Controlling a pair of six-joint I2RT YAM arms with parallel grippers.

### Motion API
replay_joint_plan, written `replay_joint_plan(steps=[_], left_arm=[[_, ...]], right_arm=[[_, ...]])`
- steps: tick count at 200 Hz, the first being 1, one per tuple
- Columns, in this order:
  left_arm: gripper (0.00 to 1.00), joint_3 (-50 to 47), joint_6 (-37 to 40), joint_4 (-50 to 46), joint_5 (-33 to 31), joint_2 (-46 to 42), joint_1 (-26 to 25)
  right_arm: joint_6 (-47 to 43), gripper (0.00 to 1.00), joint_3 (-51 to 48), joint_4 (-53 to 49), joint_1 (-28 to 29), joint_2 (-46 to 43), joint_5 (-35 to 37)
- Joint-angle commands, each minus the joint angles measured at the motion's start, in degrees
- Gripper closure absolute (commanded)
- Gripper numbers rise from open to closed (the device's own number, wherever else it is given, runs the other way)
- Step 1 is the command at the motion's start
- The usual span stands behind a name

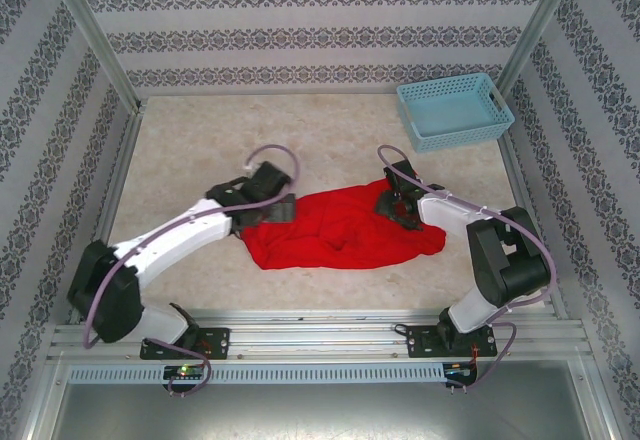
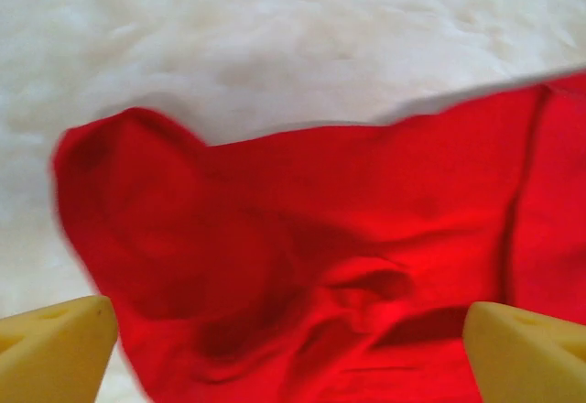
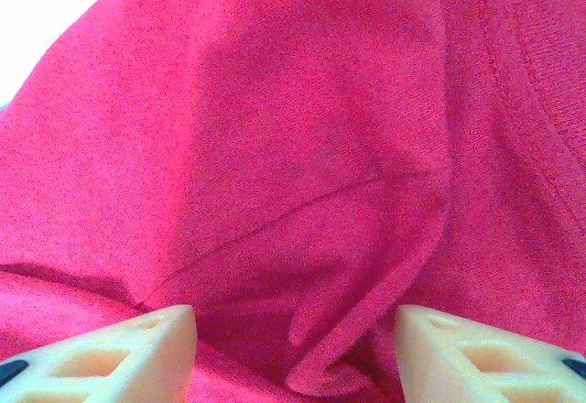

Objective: Fold the inside-out t-shirt

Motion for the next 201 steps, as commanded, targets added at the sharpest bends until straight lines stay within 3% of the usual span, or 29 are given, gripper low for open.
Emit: replay_joint_plan(steps=[1, 33, 54, 69, 91, 117, 129, 149, 163, 176, 201], left_arm=[[0.00, 3.25, -0.96, -6.85, -7.56, 8.47, -3.60], [0.00, 10.05, -2.05, -12.48, -9.70, 20.00, -4.95], [0.11, 8.37, -5.47, -14.99, -12.07, 20.52, -4.53], [0.27, 3.28, -8.41, -14.40, -13.23, 16.35, -2.93], [0.59, -7.46, -12.68, -12.16, -12.81, 5.99, 2.44], [0.74, -20.10, -17.31, -10.06, -10.40, -11.09, 10.86], [0.73, -26.29, -19.37, -9.40, -8.02, -20.03, 15.65], [0.63, -32.52, -22.62, -9.90, -5.52, -32.69, 20.15], [0.48, -34.23, -23.48, -10.06, -4.31, -37.96, 20.79], [0.27, -33.96, -22.54, -9.66, -3.34, -39.21, 20.97], [0.18, -29.19, -16.63, -7.01, -1.68, -33.09, 23.08]], right_arm=[[0.38, 0.40, -1.08, 0.44, 0.40, -1.02, 0.48], [1.48, 0.40, -2.02, 3.03, 0.82, 0.04, -2.96], [2.65, 0.40, -2.36, 3.11, 0.10, 1.64, -3.13], [3.68, 0.40, -2.89, 3.30, -0.99, 2.47, -2.73], [4.55, 0.41, -2.69, 3.77, -1.36, 3.27, -3.01], [5.67, 0.42, -1.59, 3.22, -1.34, 4.28, -2.17], [6.20, 0.43, -1.41, 3.55, -1.38, 4.37, -1.71], [5.90, 0.43, -0.76, 3.11, -1.49, 4.43, -1.50], [4.74, 0.41, -0.37, 3.10, -1.68, 3.75, -1.85], [2.74, 0.38, 0.41, 1.22, -1.70, 2.12, -2.20], [-0.83, 0.25, 1.29, -4.62, -1.84, -3.23, 1.42]])
